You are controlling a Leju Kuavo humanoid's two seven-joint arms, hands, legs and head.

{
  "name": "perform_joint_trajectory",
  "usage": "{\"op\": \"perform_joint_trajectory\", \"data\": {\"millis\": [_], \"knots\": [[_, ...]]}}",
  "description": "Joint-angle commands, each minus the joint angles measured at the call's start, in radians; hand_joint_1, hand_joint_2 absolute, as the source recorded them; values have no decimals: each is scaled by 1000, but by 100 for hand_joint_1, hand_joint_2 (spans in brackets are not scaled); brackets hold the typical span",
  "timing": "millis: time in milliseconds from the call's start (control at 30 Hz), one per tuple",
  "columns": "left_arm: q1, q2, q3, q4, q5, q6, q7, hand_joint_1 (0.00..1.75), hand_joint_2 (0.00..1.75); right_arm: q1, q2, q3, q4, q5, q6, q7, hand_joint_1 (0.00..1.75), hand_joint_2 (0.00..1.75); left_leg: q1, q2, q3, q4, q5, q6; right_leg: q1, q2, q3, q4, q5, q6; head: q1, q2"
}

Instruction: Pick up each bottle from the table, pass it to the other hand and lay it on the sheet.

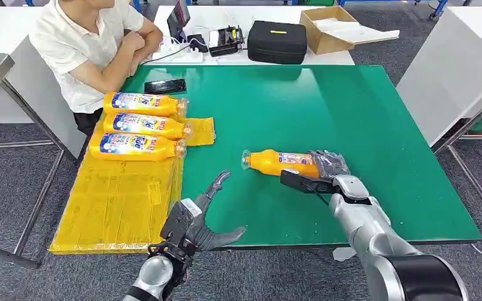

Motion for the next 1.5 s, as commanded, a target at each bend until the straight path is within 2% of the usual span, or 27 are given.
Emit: {"op": "perform_joint_trajectory", "data": {"millis": [33, 67, 100, 133, 200, 300, 333, 467, 533, 567, 633, 667, 767, 933, 1033, 1167, 1233, 1500], "knots": [[-45, -47, -9, 74, 1, 2, 1, 0, 175, 48, -3, 15, 84, -2, 17, -9, 175, 175, 2, -4, 0, -1, 0, 0, 2, -5, 4, -2, -1, -4, 0, 0], [-45, -47, -8, 73, 1, 2, 1, 0, 175, 49, -1, 10, 79, -13, 6, -26, 175, 175, 2, -4, 0, -1, 1, 0, 2, -5, 5, -2, 0, -4, 0, 0], [-45, -47, -9, 72, 3, 1, -1, 0, 175, 56, 7, -37, 71, -76, -9, -91, 175, 175, 1, -3, 0, 0, 0, 0, 2, -4, 6, -1, -1, -3, 0, 0], [-41, -47, -4, 64, 43, -6, -13, 0, 175, 63, 19, -114, 66, -177, 9, -172, 175, 175, 1, -3, 1, 0, 0, 0, 2, -3, 6, -1, 0, -2, 0, 0], [-37, -47, -2, 49, 123, 24, -12, 0, 175, 95, 30, -177, 26, -301, 59, -266, 175, 175, 1, -3, 0, 0, 1, 0, 2, -3, 6, -2, 0, -3, 0, 0], [-27, -47, 24, 35, 264, 26, 30, 0, 175, 130, 57, -158, -61, -439, 108, -367, 175, 175, 2, -3, -1, 0, 0, 0, 3, -4, 5, -2, 0, -5, 0, 0], [-23, -47, 36, 37, 330, 37, 40, 0, 175, 140, 65, -139, -101, -497, 132, -396, 175, 175, 1, 2, 0, 0, -1, 0, 2, 2, 5, -1, 0, -2, -1, 0], [-11, -47, 78, 48, 515, 82, 58, 0, 175, 182, 103, -53, -279, -696, 179, -423, 175, 175, 1, 4, -3, 0, 0, -1, 3, 3, 2, 0, 1, -6, 0, 0], [0, -47, 112, 53, 546, 106, 50, 0, 175, 219, 125, 31, -424, -776, 157, -367, 175, 175, 1, 8, -2, 0, -1, -1, 3, 7, 1, 0, 2, -5, 0, 0], [7, -47, 126, 55, 572, 115, 63, 0, 175, 239, 146, 56, -492, -795, 137, -382, 175, 175, 1, 6, -2, 0, 0, -1, 2, 6, 2, 0, 1, -4, 0, 0], [13, -47, 144, 65, 585, 107, 73, 0, 175, 271, 156, 112, -587, -850, 144, -340, 175, 175, 1, 10, -3, 0, -1, -1, 2, 10, -1, 1, 1, -5, -1, 0], [15, -47, 148, 70, 596, 108, 76, 0, 175, 292, 177, 127, -628, -898, 150, -363, 175, 175, 1, 9, -5, 0, -1, -1, 2, 9, -2, 2, 1, -5, 0, 0], [18, -47, 144, 70, 604, 112, 74, 0, 175, 338, 197, 169, -712, -924, 133, -355, 175, 175, 1, 7, -8, 0, -1, -1, 2, 8, -4, 2, 0, -4, -1, 0], [21, -47, 134, 58, 586, 121, 65, 0, 175, 362, 216, 173, -743, -950, 130, -362, 175, 175, 2, 4, -8, 1, -2, 0, 2, 4, -2, 2, -3, -5, 0, 0], [15, -47, 112, 45, 542, 127, 54, 0, 175, 383, 245, 214, -758, -955, 147, -352, 175, 175, 1, 3, -14, 0, -1, 0, 1, 4, -7, 1, -1, -4, 0, 0], [-15, -47, 92, 50, 534, 144, 59, 0, 175, 363, 250, 328, -683, -936, 166, -336, 175, 175, 2, 5, -15, 1, -1, -1, 2, 7, -9, 2, -1, -4, 0, 0], [-19, -47, 86, 24, 464, 144, 22, 0, 175, 350, 241, 387, -633, -932, 154, -330, 175, 175, 2, 5, -13, 1, -2, -1, 2, 6, -9, 2, -2, -5, 0, 0], [16, -47, 56, -110, 354, 166, -18, 0, 175, 367, 233, 478, -559, -922, 149, -292, 175, 175, 1, 1, -17, 0, 0, 0, 1, 3, -11, 1, -1, -2, 0, 0]]}}
